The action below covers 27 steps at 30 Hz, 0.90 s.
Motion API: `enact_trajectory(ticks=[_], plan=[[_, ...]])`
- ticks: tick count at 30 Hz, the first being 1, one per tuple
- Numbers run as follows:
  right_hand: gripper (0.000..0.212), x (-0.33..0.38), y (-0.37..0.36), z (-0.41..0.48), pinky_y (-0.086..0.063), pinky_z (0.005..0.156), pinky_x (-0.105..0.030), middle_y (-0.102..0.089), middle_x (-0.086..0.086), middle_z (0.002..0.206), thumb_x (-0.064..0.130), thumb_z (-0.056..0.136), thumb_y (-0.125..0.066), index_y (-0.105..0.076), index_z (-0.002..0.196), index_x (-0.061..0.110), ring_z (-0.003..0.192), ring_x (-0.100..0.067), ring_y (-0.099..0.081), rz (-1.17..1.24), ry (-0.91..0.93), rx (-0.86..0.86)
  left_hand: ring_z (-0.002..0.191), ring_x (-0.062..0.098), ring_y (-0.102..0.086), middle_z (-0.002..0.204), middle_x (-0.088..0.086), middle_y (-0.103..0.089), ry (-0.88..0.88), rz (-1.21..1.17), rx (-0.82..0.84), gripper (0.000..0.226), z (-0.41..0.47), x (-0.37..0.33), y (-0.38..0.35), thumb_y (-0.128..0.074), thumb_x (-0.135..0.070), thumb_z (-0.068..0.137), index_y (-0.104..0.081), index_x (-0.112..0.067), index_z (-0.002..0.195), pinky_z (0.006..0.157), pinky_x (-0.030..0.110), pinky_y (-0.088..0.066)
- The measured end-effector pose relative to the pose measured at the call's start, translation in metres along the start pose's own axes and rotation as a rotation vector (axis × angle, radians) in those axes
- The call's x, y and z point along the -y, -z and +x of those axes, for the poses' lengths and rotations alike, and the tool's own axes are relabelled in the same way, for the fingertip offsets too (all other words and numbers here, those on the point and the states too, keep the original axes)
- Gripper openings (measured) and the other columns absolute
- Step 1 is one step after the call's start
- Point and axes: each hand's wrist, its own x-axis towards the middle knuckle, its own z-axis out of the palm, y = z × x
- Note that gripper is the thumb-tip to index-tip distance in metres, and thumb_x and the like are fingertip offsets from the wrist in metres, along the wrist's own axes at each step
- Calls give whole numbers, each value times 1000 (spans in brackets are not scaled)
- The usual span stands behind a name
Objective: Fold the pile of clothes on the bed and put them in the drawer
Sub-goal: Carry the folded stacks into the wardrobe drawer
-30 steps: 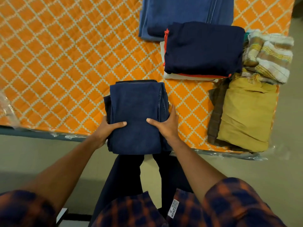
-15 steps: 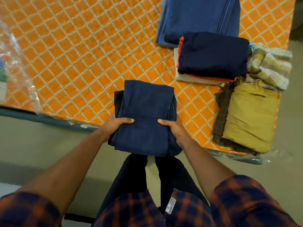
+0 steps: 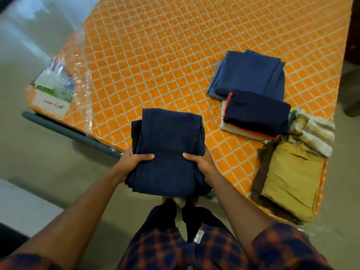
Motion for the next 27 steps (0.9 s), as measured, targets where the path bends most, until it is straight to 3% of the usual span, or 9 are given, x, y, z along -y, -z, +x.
enact_trajectory(ticks=[2, 6, 9, 12, 16, 21, 25, 27], plan=[[77, 9, 3, 6, -60, 79, -34, -68, 3, 127, 9, 70, -91, -54, 136, 24, 107, -18, -70, -7, 10, 0, 109, 23, -67, 124, -1, -68, -26, -6, -3, 82, 4, -4, -5, -93, -27, 62, -54, -24, 133, 85, 40, -56], [76, 25, 18, 24, -59, 81, -34, -68, 2, 129, 9, 72, -89, -54, 138, 22, 109, -19, -70, -22, 28, 11, 105, 23, -66, 118, -2, -66, -24, -40, -35, 52, 23, -10, -26, -85, -13, 76, -56, -30, 116, 80, 38, -55], [67, 44, 34, 44, -59, 83, -37, -69, 1, 127, 6, 77, -84, -56, 136, 22, 111, -22, -69, -30, 61, 15, 107, 25, -67, 120, -1, -69, -31, -23, -33, 60, 44, -25, -43, -91, -21, 69, -59, -33, 118, 86, 44, -56], [64, 76, 54, 69, -59, 91, -42, -69, 0, 127, 4, 78, -83, -57, 133, 24, 112, -23, -69, -25, 104, 3, 106, 25, -69, 121, 0, -70, -73, -8, -1, 69, 73, -57, -67, -89, -25, 62, -59, -27, 125, 81, 41, -57], [68, 143, 84, 107, -57, 85, -31, -68, 6, 123, 9, 77, -84, -53, 134, 27, 109, -16, -68, -53, 161, -59, 104, 25, -69, 117, 1, -70, -135, 11, 48, 51, 126, -117, -109, -82, -14, 80, -60, -21, 125, 76, 36, -55], [65, 229, 136, 160, -58, 80, -28, -69, 5, 119, 11, 76, -85, -54, 132, 24, 105, -15, -68, -45, 249, -180, 106, 21, -70, 121, -3, -71, -218, 116, 116, 72, 213, -204, -175, -87, -30, 64, -61, -22, 131, 88, 42, -56], [55, 280, 187, 199, -59, 85, -34, -71, 5, 116, 17, 76, -87, -60, 123, 27, 102, -17, -70, -89, 278, -285, 102, 19, -71, 118, -3, -72, -248, 123, 174, 55, 281, -252, -239, -85, -21, 77, -62, -21, 126, 81, 36, -58], [43, 303, 225, 228, -59, 77, -33, -72, 4, 107, 13, 78, -84, -62, 112, 26, 94, -17, -71, -52, 288, -356, 98, 20, -72, 114, 0, -73, -240, 136, 200, 51, 327, -269, -286, -85, -20, 77, -64, -19, 124, 77, 35, -59]])
